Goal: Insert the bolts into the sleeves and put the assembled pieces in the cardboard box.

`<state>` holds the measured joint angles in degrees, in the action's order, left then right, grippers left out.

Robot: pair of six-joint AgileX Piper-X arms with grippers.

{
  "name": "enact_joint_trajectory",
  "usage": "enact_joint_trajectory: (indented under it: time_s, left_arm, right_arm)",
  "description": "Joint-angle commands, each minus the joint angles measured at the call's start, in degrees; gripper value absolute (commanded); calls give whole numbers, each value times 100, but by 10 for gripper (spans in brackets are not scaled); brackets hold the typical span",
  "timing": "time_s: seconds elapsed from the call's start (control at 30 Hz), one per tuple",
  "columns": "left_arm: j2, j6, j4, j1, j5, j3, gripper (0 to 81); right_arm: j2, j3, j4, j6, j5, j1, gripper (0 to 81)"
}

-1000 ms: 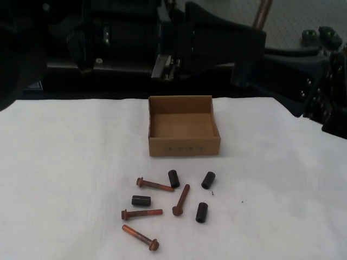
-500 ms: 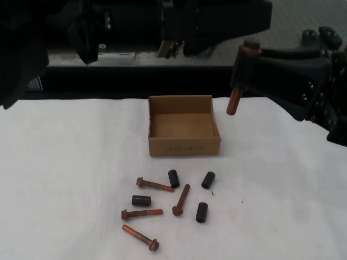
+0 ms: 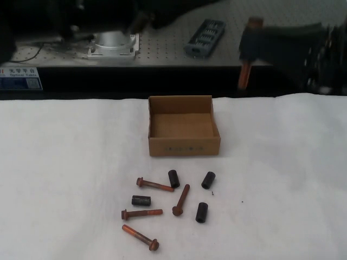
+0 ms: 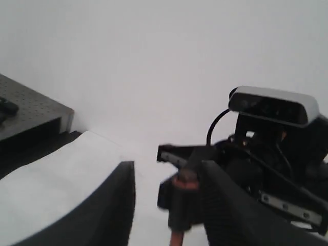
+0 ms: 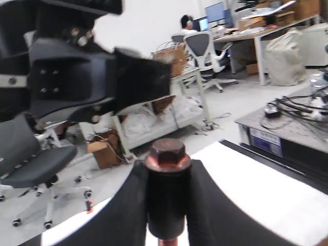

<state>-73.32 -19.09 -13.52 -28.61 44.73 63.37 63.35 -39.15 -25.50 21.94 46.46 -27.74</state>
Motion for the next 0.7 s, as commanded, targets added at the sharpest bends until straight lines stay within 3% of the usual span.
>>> enact_joint_trajectory:
  time_s: [0.0,0.3,0.47,0.67]
  left_arm:
    - [283,424,922,344,15,8,283]
    - [351,1764,2290,415,48,-11,283]
    - [351,1815,2382,566,35,-307,283]
    - [378,1760,2382,880,-483,-862,283]
  right_arm:
    - [380,-1159,1847,-273,-481,474,28]
    - [1871,-3032,3462,-179,-871,661,28]
    - [2920,-4124,4237,-95,-1113,649,28]
    - [4083,-5245,5019,-119,-1546,626,28]
